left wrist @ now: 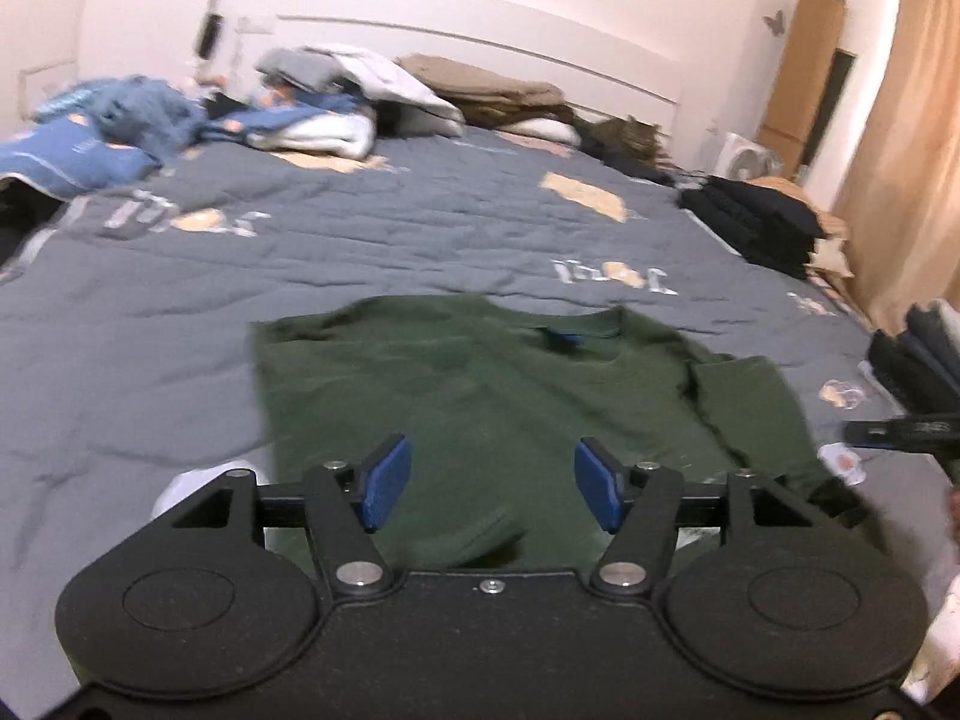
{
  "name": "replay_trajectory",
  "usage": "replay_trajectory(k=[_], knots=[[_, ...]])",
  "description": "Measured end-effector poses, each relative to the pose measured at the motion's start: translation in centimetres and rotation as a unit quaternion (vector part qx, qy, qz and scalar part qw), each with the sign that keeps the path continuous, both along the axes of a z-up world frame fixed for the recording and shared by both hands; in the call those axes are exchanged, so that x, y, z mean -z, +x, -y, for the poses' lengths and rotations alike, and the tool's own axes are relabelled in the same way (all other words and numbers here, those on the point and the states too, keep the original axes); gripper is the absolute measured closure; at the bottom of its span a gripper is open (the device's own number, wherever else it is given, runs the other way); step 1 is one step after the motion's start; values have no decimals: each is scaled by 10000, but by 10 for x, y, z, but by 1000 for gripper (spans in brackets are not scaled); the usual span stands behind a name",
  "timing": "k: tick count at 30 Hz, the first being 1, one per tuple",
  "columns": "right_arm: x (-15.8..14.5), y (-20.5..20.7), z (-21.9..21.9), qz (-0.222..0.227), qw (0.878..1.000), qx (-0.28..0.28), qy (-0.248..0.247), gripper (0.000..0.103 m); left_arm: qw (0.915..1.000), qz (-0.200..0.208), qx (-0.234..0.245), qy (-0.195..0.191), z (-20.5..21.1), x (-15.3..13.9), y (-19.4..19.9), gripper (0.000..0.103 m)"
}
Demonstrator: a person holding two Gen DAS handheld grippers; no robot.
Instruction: Fold clothes
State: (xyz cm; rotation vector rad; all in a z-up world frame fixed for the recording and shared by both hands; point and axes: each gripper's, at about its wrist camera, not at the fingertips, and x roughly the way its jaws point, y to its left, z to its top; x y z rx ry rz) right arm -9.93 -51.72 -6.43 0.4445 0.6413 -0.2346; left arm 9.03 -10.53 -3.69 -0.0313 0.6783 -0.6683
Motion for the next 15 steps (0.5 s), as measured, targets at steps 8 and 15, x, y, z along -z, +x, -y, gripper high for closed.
replay_trajectory(k=[8,15], knots=[[10,-40,-35,-329,9914,-174,-1254,54,9977,320,-289,530,-37,4,-27,38],[24,-36,-45,-389,9866,-360,-1540,54,9953,312,-481,780,-49,11,-22,37]])
